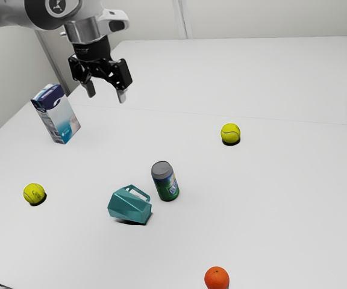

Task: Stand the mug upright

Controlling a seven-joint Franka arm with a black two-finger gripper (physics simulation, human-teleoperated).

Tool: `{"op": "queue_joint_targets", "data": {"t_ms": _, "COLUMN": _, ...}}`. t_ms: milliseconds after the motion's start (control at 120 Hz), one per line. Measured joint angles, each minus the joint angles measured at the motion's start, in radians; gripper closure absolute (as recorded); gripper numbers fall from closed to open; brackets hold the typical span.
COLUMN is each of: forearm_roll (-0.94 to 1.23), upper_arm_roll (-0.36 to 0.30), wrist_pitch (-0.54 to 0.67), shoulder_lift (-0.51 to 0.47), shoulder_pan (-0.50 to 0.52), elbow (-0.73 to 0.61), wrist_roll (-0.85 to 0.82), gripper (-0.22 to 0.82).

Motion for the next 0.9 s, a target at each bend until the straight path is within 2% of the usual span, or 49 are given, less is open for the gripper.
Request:
{"op": "queue_joint_targets", "data": {"t_ms": 150, "forearm_roll": -0.002, "upper_arm_roll": 0.004, "wrist_pitch": 0.01, "shoulder_lift": 0.0, "shoulder_pan": -0.003, "elbow": -0.002, "wrist_roll": -0.001, "gripper": 0.0}}
{"op": "queue_joint_targets", "data": {"t_ms": 233, "forearm_roll": -0.018, "upper_arm_roll": 0.048, "wrist_pitch": 0.027, "shoulder_lift": 0.007, "shoulder_pan": -0.024, "elbow": -0.016, "wrist_roll": -0.003, "gripper": 0.0}}
{"op": "queue_joint_targets", "data": {"t_ms": 625, "forearm_roll": -0.213, "upper_arm_roll": 0.137, "wrist_pitch": 0.126, "shoulder_lift": 0.008, "shoulder_pan": 0.08, "elbow": -0.186, "wrist_roll": 0.04, "gripper": 0.0}}
{"op": "queue_joint_targets", "data": {"t_ms": 767, "forearm_roll": -0.37, "upper_arm_roll": 0.243, "wrist_pitch": 0.155, "shoulder_lift": 0.009, "shoulder_pan": 0.092, "elbow": -0.31, "wrist_roll": 0.125, "gripper": 0.0}}
{"op": "queue_joint_targets", "data": {"t_ms": 900, "forearm_roll": -0.503, "upper_arm_roll": 0.334, "wrist_pitch": 0.188, "shoulder_lift": 0.009, "shoulder_pan": 0.195, "elbow": -0.456, "wrist_roll": 0.241, "gripper": 0.0}}
